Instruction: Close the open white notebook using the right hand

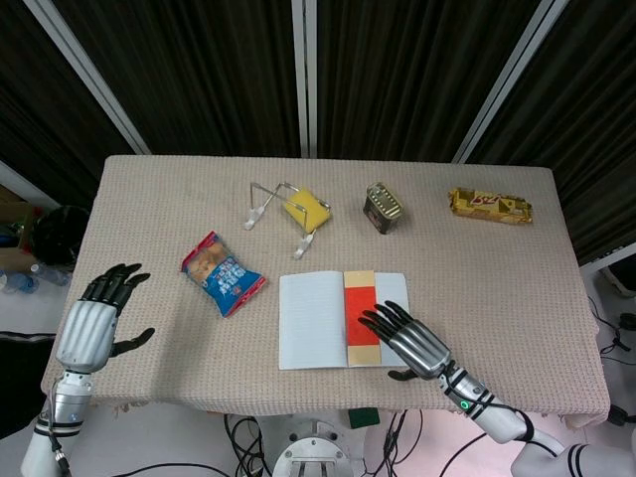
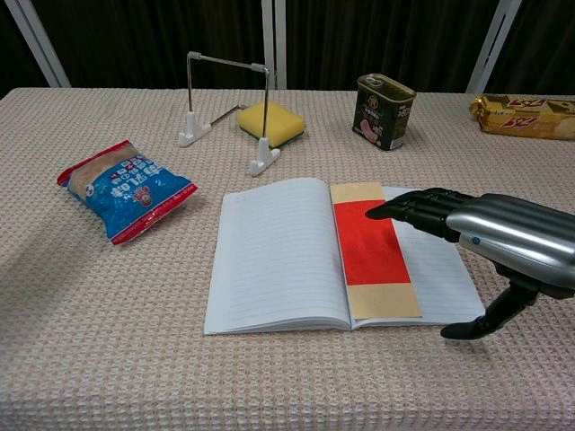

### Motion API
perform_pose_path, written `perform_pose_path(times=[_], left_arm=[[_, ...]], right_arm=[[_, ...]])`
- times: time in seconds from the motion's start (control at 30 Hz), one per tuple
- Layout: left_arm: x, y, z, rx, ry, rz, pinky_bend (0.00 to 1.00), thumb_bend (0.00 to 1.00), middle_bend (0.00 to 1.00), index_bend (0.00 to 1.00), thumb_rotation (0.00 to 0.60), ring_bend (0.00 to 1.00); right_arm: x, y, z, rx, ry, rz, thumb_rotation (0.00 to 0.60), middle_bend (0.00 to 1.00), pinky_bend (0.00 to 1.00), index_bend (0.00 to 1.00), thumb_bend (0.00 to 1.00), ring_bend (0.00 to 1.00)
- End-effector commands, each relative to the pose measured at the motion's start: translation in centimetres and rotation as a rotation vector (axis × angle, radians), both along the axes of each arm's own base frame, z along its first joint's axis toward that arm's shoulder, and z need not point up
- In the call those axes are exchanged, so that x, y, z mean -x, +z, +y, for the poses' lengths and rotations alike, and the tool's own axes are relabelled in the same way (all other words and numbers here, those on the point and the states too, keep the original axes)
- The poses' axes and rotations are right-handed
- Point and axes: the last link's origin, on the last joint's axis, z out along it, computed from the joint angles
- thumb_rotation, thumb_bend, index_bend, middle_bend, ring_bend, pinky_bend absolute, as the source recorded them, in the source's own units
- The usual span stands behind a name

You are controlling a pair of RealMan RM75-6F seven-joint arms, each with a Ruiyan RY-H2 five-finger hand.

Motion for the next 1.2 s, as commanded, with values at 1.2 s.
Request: perform_pose_path(times=[1.2], left_arm=[[0.3, 0.3, -0.9, -0.016, 0.008, -0.003, 0.22, 0.09, 0.15, 0.22, 0.6, 0.13]], right_arm=[[1.5, -2.3, -1.9, 0.172, 0.066, 0.108, 0.6, 0.01, 0.0, 0.02, 0.34, 0.0]])
